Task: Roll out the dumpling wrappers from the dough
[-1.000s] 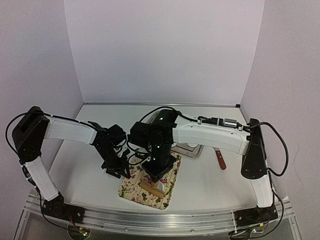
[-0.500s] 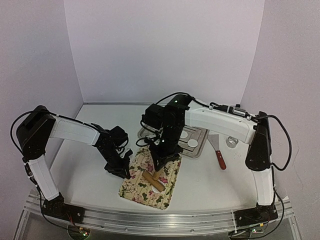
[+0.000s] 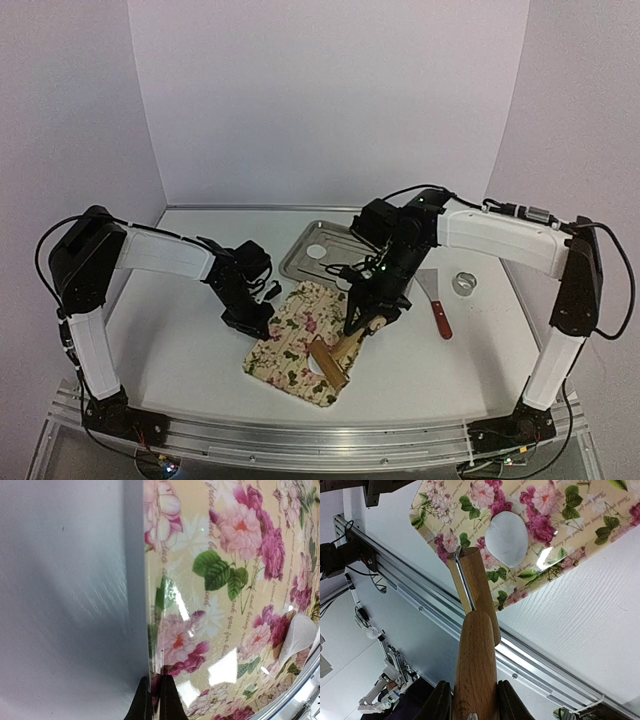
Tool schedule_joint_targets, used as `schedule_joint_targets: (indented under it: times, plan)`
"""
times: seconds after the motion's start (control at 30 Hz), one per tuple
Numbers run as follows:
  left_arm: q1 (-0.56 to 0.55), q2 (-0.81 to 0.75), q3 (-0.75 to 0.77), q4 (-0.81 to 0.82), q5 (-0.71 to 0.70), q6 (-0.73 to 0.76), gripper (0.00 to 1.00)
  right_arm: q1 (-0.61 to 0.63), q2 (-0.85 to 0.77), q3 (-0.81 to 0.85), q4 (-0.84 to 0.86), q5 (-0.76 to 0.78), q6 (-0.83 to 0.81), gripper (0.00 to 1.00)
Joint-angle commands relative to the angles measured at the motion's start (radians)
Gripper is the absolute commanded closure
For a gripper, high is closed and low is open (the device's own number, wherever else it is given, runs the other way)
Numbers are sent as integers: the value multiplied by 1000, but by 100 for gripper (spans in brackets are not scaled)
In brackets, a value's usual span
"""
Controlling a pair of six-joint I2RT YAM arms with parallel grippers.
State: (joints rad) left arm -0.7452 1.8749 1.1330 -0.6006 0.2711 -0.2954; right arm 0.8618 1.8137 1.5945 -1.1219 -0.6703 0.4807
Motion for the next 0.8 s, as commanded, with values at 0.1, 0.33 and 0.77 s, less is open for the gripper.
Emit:
schedule_joint_targets:
  times: [0.1, 0.33, 0.77]
  plan:
    - [7, 87, 7, -1, -203, 109, 100, -40, 11, -11, 172, -56, 73, 100]
    - [7, 67, -13, 6, -185, 81, 100, -68, 89, -22, 206, -21, 96, 100]
    - [8, 54, -3, -13, -182, 74, 100, -90, 149, -146, 198, 170, 135, 100]
